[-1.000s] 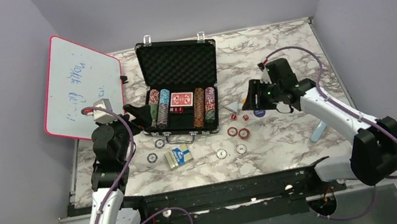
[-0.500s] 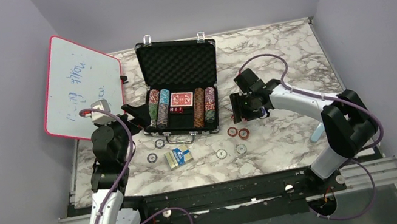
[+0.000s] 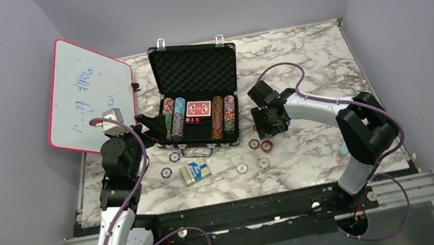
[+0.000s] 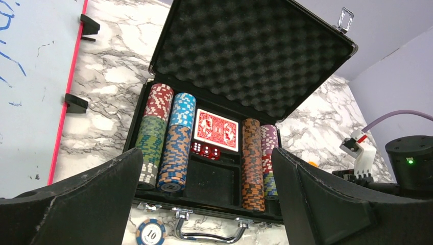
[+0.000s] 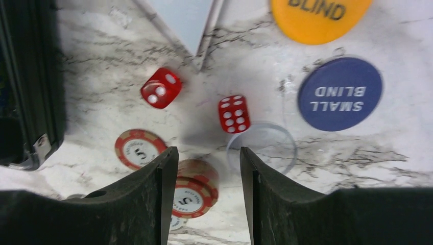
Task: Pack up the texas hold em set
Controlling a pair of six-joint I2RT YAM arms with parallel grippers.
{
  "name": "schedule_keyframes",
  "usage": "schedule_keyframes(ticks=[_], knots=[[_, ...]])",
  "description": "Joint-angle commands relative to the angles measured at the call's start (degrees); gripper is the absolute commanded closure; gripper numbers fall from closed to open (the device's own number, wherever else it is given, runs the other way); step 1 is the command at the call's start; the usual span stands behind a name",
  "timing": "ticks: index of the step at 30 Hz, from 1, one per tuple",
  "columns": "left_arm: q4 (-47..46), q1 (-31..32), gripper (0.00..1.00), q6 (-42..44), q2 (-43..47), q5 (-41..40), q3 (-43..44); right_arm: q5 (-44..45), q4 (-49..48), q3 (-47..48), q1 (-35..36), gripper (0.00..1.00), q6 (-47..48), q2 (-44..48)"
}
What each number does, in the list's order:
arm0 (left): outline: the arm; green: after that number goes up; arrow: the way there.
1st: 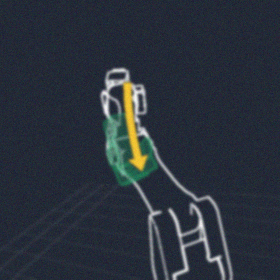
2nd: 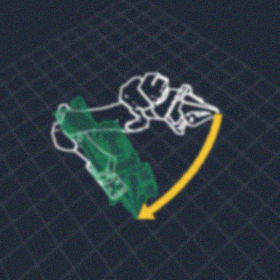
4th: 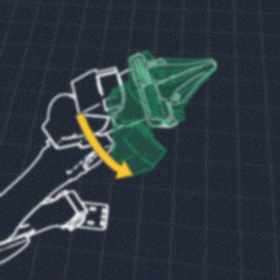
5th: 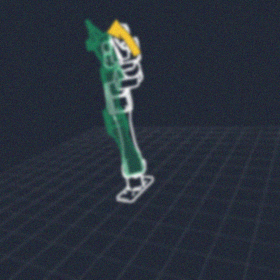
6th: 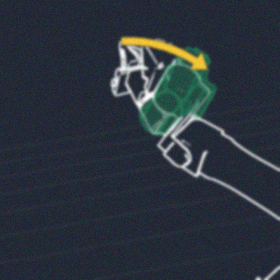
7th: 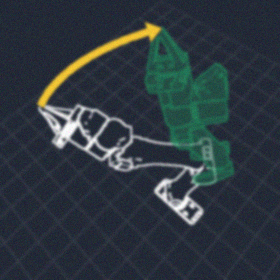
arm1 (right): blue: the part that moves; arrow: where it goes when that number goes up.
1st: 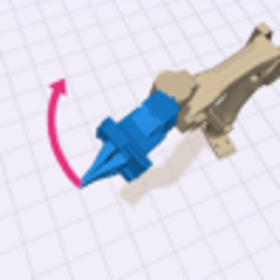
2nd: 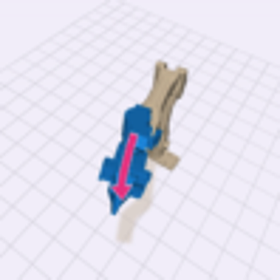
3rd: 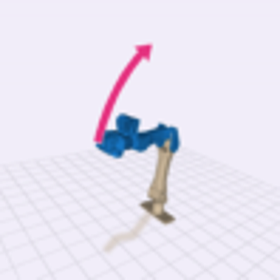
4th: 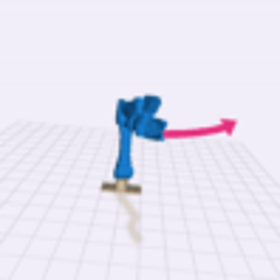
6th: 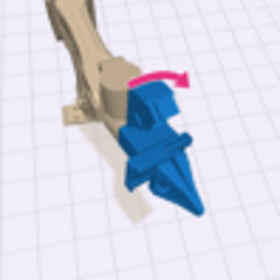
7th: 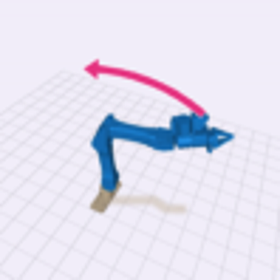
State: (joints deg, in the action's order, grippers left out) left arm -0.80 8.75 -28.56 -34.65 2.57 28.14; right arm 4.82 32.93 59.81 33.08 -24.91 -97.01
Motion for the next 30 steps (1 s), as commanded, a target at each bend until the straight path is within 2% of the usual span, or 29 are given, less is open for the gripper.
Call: schedule_keyframes(ticks=[1, 4, 8, 21, 27, 30], knots=[[-1.7, 0.3, 0.01, 0.7, 0.5, 1.2, 0.1, 9.6, 2.7, 2.2, 0.2, 0.46, -1.1, 0.3], [-1.8, 0.3, 0.01, 0.6, 0.4, 1.1, 0.1, 11.6, 1.6, 2.3, 0.1, 0.40, -1.2, 0.2], [-1.3, 0.3, 0.01, 0.4, 0.3, 0.6, 0.2, 11.2, -0.6, 3.4, 0.1, 0.40, 1.1, -1.4], [-0.1, 0.3, 0.01, 1.4, 0.3, -0.5, 0.3, 4.1, -2.6, 4.3, 0.1, 0.56, 9.8, -3.1], [-1.3, 0.3, 0.01, 1.8, -0.1, 1.1, -0.1, 1.8, -2.4, 4.1, 0.0, 0.65, 10.4, -3.3], [-1.7, 0.3, 0.01, 1.8, -0.1, 1.0, -0.4, 3.1, -2.4, 4.0, 0.1, 0.66, 9.8, -3.6]])
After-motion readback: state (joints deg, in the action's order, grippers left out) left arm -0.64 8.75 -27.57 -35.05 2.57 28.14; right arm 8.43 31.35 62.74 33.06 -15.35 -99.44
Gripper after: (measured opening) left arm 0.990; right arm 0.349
